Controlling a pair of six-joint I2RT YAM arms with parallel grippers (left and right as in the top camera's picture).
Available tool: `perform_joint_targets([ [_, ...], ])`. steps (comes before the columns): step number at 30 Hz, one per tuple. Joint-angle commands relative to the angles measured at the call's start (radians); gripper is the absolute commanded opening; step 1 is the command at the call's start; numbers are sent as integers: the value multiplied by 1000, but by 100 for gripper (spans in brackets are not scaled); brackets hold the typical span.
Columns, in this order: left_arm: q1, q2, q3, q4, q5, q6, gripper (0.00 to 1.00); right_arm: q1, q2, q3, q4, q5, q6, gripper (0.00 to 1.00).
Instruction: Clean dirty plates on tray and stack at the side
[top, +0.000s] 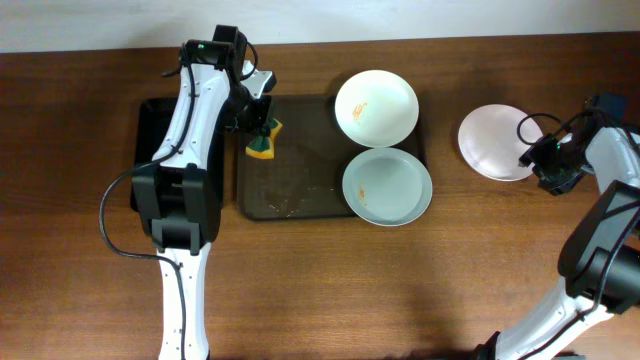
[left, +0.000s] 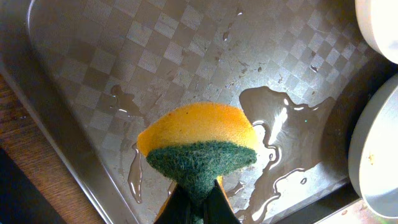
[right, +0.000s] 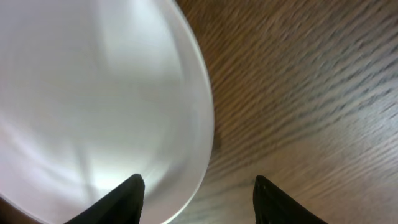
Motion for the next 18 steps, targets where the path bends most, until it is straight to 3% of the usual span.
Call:
perform_joint_targets([
  [1,3,5,11,3,1,-6,1,25,-195,27,-38,-34,-18,58],
  [7,2,5,11,2,1,-6,1,145,-439,27,-126,-34,-24,72],
  [12,0,5,11,3,1,-6,1,269,-418,6,-227,-34,-41,72],
  [18,0,5,11,3,1,-6,1,454,-355,-121,-151,29,-58,65],
])
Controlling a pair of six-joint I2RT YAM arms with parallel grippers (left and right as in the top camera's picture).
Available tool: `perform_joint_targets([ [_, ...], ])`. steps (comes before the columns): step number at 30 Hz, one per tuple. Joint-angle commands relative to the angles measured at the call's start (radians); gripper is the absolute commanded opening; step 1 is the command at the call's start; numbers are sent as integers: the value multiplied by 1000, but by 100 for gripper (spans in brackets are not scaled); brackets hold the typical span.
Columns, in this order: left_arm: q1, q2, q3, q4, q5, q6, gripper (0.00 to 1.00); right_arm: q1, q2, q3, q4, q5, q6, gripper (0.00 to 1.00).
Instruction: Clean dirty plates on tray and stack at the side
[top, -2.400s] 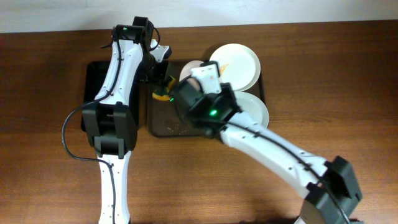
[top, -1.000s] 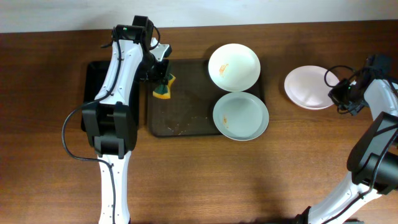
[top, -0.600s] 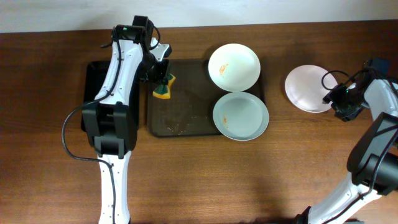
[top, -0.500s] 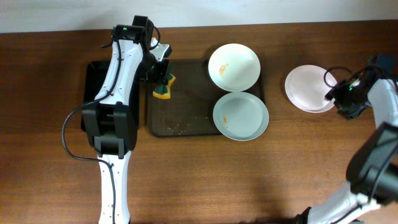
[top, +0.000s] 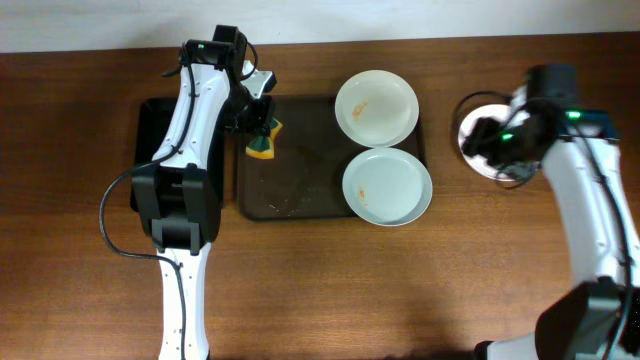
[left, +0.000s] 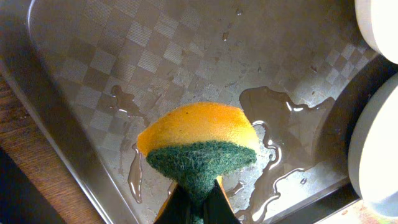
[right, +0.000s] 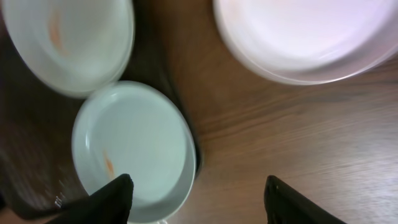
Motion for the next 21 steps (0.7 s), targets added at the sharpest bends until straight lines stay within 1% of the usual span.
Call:
perform_joint_targets([
  [1,0,5,11,2,1,-6,1,89,40,-78,38,63,-13,64],
  [4,0,6,11,2,1,-6,1,118,75,-125,65,66,-10,64],
  [9,0,5,11,2,1,-6,1,128,119,-175,97,66,-11,60],
  [14,0,6,11,6,1,-6,1,128,154,-204,134,73,-14,47],
  [20,0,6,11,6,1,-6,1,128,195,-214,153,74,-14,37],
  [21,0,6,11,6,1,-6,1,128,201,-216,155,74,-14,33],
])
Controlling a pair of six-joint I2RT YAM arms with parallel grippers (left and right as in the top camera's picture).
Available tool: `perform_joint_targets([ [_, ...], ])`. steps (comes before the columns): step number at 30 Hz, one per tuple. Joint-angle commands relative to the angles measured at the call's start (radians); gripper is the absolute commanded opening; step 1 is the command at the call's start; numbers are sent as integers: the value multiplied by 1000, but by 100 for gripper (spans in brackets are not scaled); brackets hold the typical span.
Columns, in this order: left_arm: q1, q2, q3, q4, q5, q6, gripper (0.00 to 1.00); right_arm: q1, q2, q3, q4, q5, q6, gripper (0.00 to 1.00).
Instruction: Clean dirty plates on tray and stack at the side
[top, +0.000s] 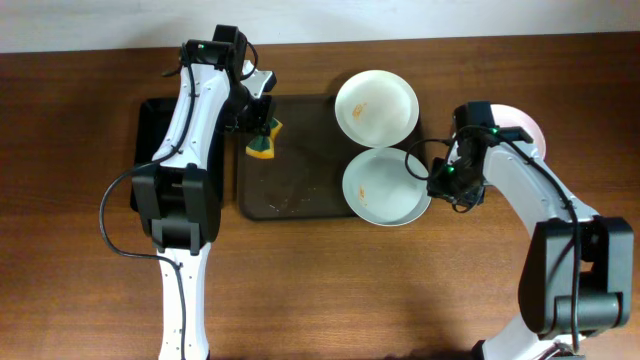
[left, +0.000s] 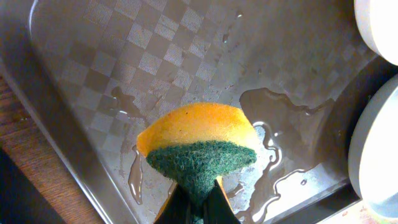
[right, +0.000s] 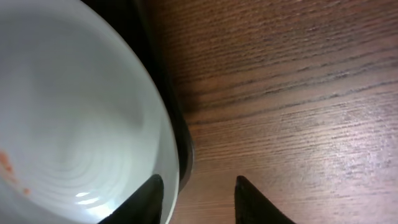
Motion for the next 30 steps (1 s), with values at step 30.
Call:
perform_joint_targets([
  [30,37,5,73,-21,63,-6,1,389,41,32,280,59,313,4],
])
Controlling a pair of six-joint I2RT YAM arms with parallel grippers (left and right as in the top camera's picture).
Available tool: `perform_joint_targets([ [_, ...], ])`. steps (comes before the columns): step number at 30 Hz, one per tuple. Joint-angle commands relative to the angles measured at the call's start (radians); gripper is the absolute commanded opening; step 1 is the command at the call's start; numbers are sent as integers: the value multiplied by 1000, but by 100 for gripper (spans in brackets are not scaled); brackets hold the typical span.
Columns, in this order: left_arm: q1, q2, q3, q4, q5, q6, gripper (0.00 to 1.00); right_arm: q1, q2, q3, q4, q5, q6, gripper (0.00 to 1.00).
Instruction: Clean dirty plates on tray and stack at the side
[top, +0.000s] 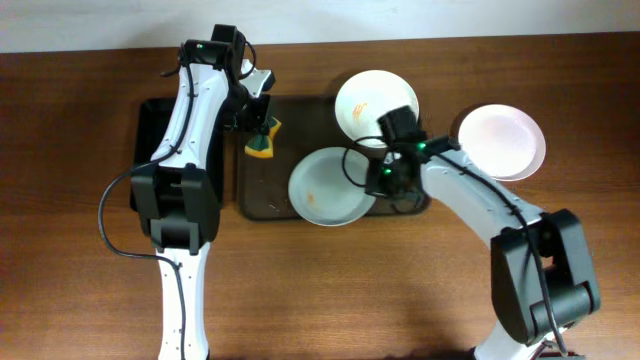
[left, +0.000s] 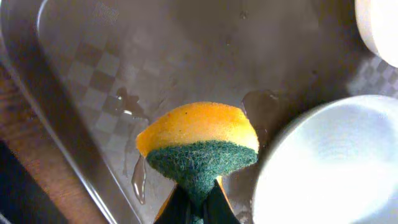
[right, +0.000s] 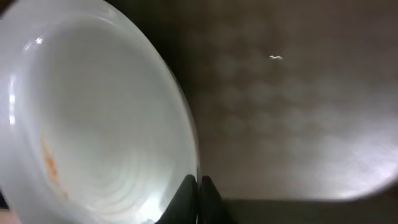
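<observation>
A dark metal tray (top: 300, 125) holds two dirty plates. A cream plate (top: 376, 105) with orange smears sits at its far right. A pale blue plate (top: 325, 187) (right: 93, 112) with orange stains lies at the tray's middle front, and my right gripper (top: 385, 180) (right: 199, 185) is shut on its right rim. My left gripper (top: 258, 122) (left: 198, 208) is shut on a yellow-and-green sponge (top: 263, 142) (left: 196, 140), held over the tray's left part just beside that plate (left: 329, 162). A clean pinkish plate (top: 502, 142) rests on the table to the right.
A black tray (top: 148, 130) lies left of the metal one, under my left arm. Water puddles (left: 127, 102) sit on the metal tray's floor. Brown wooden table (top: 330, 290) surrounds everything.
My right gripper, open at the pale blue plate's right rim, has shut on it. The plate has moved left to the tray's middle front, near the sponge. The left arm stayed put.
My right gripper was open beside the clean plate on the table at the right. Then it was over the table between that plate and the tray, then open at the blue plate's rim. Now it grips that plate, shifted leftward. The left gripper held the sponge throughout.
</observation>
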Motion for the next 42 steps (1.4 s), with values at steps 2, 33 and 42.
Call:
perform_joint_targets([
  [2,41,5,116,-42,87,-6,1,101,31,21,119,114,112,4],
  [33,-21,6,184,-119,62,-5,1,45,215,34,356,-134,-169,24],
  [42,-8,6,184,-141,61,-5,1,45,216,34,372,-149,-151,4],
])
